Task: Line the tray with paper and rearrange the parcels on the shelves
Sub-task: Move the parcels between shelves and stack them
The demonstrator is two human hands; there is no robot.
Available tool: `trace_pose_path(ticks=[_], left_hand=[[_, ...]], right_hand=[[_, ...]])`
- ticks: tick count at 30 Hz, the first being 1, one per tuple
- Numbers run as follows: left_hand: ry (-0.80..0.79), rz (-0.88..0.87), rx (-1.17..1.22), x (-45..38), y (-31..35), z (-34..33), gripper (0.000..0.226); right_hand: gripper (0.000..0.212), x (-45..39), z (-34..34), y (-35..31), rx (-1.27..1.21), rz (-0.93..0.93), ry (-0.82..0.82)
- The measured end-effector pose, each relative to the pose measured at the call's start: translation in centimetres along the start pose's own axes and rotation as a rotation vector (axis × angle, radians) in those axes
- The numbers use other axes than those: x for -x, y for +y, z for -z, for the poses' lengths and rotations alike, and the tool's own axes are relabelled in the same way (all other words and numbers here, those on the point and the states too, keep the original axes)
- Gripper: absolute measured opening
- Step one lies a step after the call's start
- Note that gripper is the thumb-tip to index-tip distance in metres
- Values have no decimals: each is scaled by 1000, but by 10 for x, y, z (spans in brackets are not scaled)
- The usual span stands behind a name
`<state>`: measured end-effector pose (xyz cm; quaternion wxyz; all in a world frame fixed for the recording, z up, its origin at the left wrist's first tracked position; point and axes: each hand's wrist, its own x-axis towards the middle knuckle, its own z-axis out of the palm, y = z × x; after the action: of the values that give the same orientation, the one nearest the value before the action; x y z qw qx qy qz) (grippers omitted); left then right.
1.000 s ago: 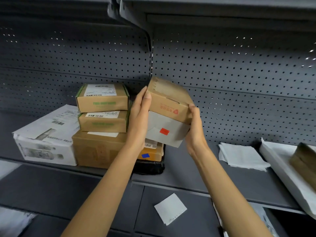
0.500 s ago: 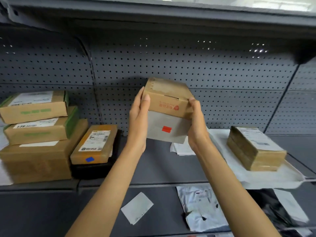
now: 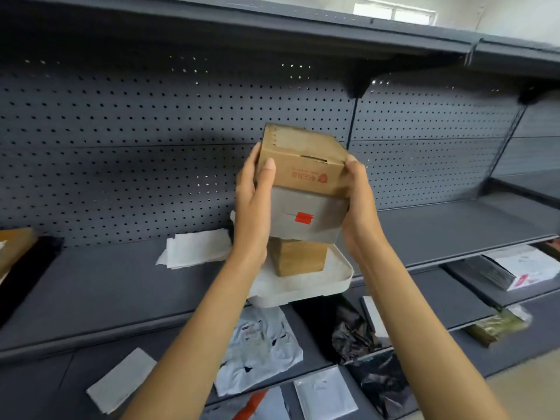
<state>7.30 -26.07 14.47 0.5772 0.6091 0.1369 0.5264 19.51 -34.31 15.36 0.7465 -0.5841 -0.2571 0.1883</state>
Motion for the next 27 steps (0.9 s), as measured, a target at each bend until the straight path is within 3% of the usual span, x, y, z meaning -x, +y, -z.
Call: trace_pose_path(ticks=[12,18,27], left_hand=[[-49,74,51,34,-62,-198,59],[-57,87,68,20,-90,-257,46],[-55,141,95,-22,-151,-327,47]], right_hand=[[69,-59,202,-10,27,135,100],[68,-103,251,-4,39,129,117],[64,-179,301,10,101,64,136]])
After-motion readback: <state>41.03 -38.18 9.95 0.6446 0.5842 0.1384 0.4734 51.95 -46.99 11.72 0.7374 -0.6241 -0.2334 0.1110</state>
